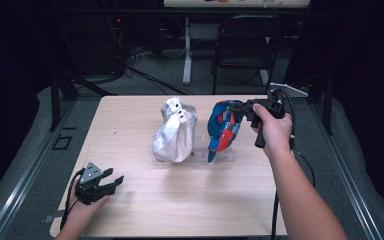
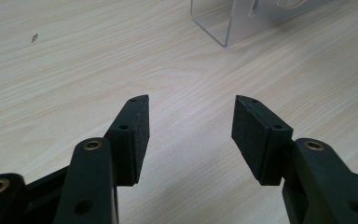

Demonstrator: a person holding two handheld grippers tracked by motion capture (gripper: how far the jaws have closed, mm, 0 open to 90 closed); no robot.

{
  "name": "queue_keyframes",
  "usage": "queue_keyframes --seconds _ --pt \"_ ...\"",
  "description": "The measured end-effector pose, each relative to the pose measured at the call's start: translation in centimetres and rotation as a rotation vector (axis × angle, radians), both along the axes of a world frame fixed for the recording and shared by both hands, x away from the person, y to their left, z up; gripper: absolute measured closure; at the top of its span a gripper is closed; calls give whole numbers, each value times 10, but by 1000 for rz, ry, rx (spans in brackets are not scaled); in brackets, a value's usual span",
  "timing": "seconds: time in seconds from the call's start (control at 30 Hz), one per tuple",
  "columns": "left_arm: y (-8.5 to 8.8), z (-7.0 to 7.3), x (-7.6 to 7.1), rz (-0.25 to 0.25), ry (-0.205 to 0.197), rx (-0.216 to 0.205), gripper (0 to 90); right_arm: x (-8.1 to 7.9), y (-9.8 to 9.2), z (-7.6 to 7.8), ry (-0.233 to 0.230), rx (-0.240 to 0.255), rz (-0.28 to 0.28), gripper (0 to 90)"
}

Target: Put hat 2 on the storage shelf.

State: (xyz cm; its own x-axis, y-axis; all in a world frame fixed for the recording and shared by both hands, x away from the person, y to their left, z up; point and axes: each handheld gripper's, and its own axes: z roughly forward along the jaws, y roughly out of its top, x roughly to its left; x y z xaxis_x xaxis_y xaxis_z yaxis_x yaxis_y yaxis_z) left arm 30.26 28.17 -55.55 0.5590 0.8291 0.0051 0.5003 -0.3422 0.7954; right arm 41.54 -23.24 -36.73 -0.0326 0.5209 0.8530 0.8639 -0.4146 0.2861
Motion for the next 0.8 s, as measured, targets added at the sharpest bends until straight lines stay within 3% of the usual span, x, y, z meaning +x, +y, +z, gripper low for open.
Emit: queue_keyframes --seconds 0.13,0.43,0.8 --pt "0 0 0 2 3 1 468 -3 -2 -3 1 -17 0 762" --pt "0 -1 0 1 2 4 468 -11 -8 -10 -4 -121 22 734" --pt "0 -1 1 0 1 4 468 -17 -20 -19 -4 -113 10 679"
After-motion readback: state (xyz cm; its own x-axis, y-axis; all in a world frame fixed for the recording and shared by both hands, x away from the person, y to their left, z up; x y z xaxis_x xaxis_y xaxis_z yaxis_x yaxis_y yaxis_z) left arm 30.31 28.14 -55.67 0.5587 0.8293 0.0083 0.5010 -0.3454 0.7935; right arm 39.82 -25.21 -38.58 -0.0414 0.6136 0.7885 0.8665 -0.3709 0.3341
